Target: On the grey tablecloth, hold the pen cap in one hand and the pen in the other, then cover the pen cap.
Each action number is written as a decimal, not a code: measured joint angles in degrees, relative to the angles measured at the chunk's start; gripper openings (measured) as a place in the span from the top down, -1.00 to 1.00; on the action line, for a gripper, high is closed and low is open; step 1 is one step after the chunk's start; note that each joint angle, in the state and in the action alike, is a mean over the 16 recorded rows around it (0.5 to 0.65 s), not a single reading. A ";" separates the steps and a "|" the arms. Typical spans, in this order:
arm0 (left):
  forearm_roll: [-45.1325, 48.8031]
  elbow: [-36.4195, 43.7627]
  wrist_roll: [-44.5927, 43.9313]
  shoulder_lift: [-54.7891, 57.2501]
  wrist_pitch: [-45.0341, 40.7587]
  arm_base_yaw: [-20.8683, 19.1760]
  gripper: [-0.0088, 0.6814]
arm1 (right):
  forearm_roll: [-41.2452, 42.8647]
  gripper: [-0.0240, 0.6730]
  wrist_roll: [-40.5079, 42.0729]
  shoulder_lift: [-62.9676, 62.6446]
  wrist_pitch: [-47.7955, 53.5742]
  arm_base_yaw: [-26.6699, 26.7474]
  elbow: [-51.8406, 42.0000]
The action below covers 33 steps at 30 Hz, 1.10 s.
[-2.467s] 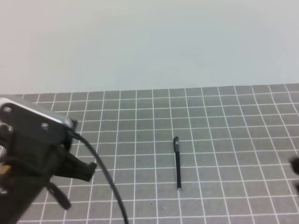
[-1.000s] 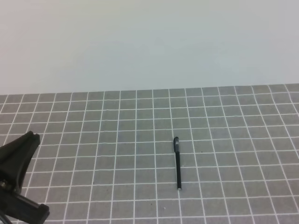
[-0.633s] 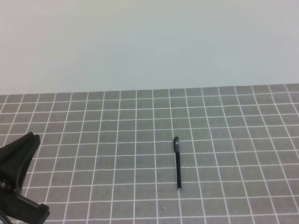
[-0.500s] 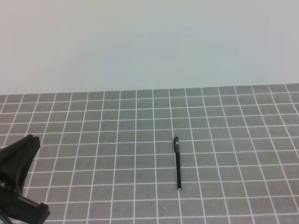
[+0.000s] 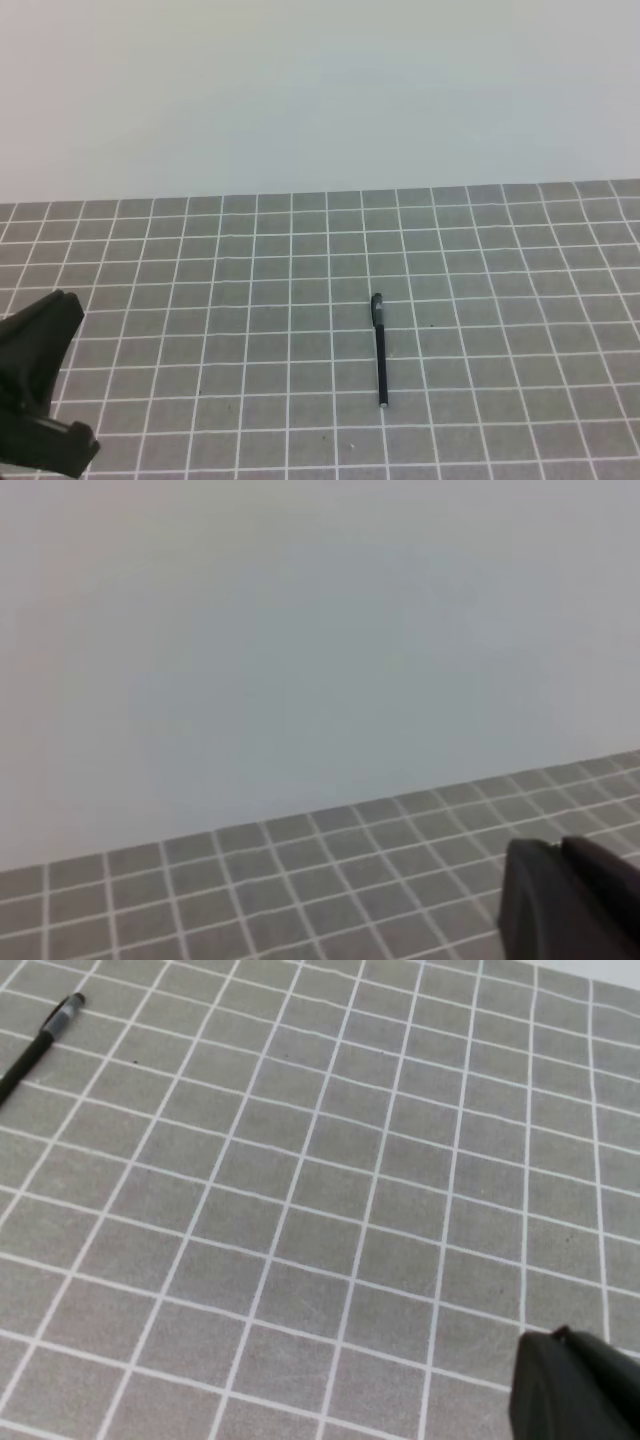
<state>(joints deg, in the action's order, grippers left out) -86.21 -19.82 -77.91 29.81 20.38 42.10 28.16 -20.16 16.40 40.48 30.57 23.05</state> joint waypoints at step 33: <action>56.82 12.29 56.89 -14.22 -11.61 -25.61 0.97 | 0.04 0.92 0.00 0.10 -0.04 0.00 0.00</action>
<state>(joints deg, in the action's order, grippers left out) -29.39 -7.53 -21.02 15.59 8.76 16.49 28.20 -20.16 16.50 40.44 30.57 23.05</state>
